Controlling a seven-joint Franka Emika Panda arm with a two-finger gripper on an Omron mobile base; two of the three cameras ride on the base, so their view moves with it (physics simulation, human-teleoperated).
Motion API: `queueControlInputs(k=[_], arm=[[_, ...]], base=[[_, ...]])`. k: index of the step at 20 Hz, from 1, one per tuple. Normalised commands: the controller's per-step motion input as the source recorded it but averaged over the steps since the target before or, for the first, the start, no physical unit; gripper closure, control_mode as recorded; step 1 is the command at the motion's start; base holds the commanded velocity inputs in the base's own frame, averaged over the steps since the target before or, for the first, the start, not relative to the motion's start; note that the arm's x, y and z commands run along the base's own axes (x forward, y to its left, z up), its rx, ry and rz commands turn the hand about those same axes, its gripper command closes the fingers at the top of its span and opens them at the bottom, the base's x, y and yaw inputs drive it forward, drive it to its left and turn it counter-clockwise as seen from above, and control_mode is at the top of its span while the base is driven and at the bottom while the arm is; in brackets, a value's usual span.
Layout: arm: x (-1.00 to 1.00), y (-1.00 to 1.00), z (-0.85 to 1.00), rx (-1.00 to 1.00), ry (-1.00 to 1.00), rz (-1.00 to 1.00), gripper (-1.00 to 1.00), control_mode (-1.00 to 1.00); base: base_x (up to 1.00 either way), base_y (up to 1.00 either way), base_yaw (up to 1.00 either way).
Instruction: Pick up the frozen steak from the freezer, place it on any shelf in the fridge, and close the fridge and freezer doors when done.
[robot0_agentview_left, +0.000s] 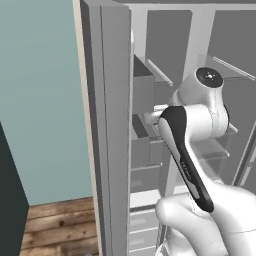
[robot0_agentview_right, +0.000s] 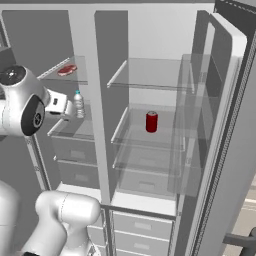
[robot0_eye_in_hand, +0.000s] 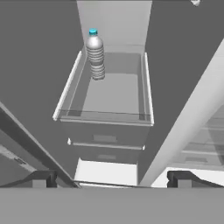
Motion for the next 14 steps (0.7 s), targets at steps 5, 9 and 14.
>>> queueControlInputs(k=[5,9,14], arm=[[0.00,0.13,0.94,0.00,-0.27,0.00,-1.00,-1.00],[0.29,0.00,0.69,0.05,-0.15,0.00,-1.00,-1.00],[0.55,0.05,0.34,0.11,-0.04,0.00,-1.00,-1.00]], base=[[0.00,0.00,0.00],[0.00,0.00,0.00],[0.00,0.00,0.00]])
